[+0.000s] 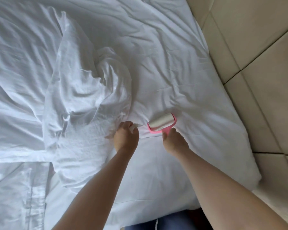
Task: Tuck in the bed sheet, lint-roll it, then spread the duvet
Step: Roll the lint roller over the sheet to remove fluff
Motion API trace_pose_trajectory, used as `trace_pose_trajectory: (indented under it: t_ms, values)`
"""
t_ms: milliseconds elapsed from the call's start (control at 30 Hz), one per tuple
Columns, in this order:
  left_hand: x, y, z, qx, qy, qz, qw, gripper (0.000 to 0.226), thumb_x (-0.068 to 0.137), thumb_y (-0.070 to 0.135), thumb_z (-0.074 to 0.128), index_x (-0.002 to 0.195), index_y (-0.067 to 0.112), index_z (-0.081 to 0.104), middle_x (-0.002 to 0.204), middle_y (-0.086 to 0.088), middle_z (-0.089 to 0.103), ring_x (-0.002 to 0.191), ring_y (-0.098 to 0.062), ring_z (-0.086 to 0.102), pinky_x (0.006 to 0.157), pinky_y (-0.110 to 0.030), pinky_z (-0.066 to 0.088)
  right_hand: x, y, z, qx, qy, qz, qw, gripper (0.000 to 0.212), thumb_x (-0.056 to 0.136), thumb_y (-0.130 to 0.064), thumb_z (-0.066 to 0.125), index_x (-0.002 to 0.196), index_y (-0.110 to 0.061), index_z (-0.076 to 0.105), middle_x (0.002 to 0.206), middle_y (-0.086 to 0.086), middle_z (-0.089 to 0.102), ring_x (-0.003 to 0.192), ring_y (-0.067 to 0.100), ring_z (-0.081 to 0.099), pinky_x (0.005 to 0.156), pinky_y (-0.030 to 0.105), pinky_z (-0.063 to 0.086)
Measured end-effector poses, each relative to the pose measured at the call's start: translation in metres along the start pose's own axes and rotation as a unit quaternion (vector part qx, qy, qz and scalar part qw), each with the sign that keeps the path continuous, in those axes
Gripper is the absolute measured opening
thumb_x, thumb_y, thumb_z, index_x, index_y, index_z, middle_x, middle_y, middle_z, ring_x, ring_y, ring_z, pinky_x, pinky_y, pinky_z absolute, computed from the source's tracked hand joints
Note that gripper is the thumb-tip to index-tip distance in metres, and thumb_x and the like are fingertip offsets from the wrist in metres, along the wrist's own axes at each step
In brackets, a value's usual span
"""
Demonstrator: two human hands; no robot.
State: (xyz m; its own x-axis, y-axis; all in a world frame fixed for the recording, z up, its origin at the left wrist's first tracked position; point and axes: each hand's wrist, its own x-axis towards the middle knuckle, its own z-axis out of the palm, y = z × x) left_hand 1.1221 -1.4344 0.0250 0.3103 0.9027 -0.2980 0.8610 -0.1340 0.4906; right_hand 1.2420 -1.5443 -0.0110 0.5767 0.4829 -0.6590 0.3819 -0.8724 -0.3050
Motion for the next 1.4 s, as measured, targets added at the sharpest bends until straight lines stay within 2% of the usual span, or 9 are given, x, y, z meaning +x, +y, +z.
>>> trace_pose_trajectory:
  t_ms: [100,200,467,700,833,967,1100,1300,1400]
  values:
    - [-0.014,-0.011,-0.011,0.011,-0.003,-0.002,1.000,0.014,0.089,0.019,0.057,0.097,0.011,0.064,0.104,-0.005,0.061,0.090,-0.026,0.058,0.069,-0.030,0.042,-0.024,0.008,0.000,-0.004,-0.006,-0.009,1.000,0.047,0.103,-0.043,0.024,0.115,-0.002,0.043,0.115,0.017,0.058,0.107,0.034,0.058,0.078,0.034,0.041]
    - [-0.024,-0.023,-0.022,0.006,-0.001,-0.006,1.000,0.014,0.090,0.020,0.055,0.095,0.010,0.065,0.104,-0.004,0.061,0.089,-0.025,0.057,0.068,-0.029,0.040,-0.047,0.012,0.008,-0.015,-0.032,-0.019,0.999,0.047,0.103,-0.044,0.023,0.114,-0.004,0.044,0.114,0.015,0.058,0.105,0.033,0.058,0.078,0.034,0.041]
    - [-0.046,-0.047,-0.034,-0.015,-0.020,0.024,0.999,0.016,0.091,0.022,0.055,0.094,0.011,0.066,0.102,-0.002,0.061,0.088,-0.023,0.057,0.066,-0.028,0.039,-0.103,0.009,0.067,0.017,-0.053,0.039,0.998,0.047,0.103,-0.045,0.022,0.117,-0.006,0.043,0.114,0.012,0.059,0.103,0.028,0.060,0.081,0.035,0.046]
    - [-0.013,-0.055,-0.039,-0.003,0.011,0.074,0.997,0.012,0.090,0.022,0.057,0.089,0.011,0.064,0.099,-0.001,0.062,0.085,-0.025,0.060,0.064,-0.030,0.044,-0.058,-0.026,0.069,0.011,0.005,0.035,0.999,0.047,0.103,-0.044,0.022,0.119,-0.005,0.042,0.116,0.014,0.059,0.110,0.031,0.059,0.084,0.034,0.044]
    - [0.005,-0.055,-0.035,0.027,0.008,0.083,0.996,0.013,0.091,0.024,0.054,0.094,0.016,0.064,0.104,0.004,0.060,0.088,-0.023,0.059,0.067,-0.029,0.041,-0.013,-0.055,0.066,0.035,0.019,0.013,0.999,0.048,0.103,-0.043,0.024,0.119,-0.002,0.041,0.118,0.017,0.058,0.111,0.034,0.058,0.086,0.036,0.044]
    - [0.016,-0.053,-0.037,0.032,0.005,0.060,0.998,0.014,0.090,0.025,0.053,0.096,0.019,0.064,0.107,0.006,0.060,0.092,-0.022,0.058,0.071,-0.029,0.041,0.009,-0.072,0.053,0.050,0.012,0.001,0.999,0.048,0.102,-0.045,0.025,0.115,-0.003,0.043,0.114,0.016,0.058,0.102,0.036,0.062,0.085,0.040,0.049]
    - [0.009,-0.048,-0.040,0.027,-0.019,0.072,0.997,0.015,0.090,0.025,0.056,0.097,0.016,0.065,0.106,0.002,0.062,0.093,-0.025,0.059,0.073,-0.031,0.044,-0.021,-0.051,0.055,0.039,-0.022,0.025,0.999,0.049,0.101,-0.048,0.022,0.115,-0.006,0.044,0.111,0.012,0.059,0.100,0.033,0.064,0.080,0.038,0.050]
    - [-0.007,-0.039,-0.050,0.031,-0.044,0.078,0.995,0.016,0.090,0.026,0.056,0.098,0.015,0.065,0.107,0.000,0.061,0.091,-0.024,0.059,0.070,-0.028,0.040,-0.072,-0.013,0.051,0.034,-0.041,0.027,0.998,0.047,0.102,-0.045,0.027,0.115,-0.004,0.047,0.115,0.014,0.057,0.105,0.030,0.059,0.075,0.029,0.039]
    - [-0.009,-0.032,-0.056,0.030,-0.047,0.087,0.995,0.017,0.091,0.025,0.056,0.100,0.014,0.065,0.107,0.000,0.060,0.089,-0.021,0.058,0.069,-0.027,0.037,-0.083,-0.005,0.039,0.058,-0.043,0.034,0.997,0.046,0.101,-0.047,0.028,0.112,-0.006,0.047,0.110,0.013,0.058,0.093,0.030,0.061,0.072,0.032,0.046]
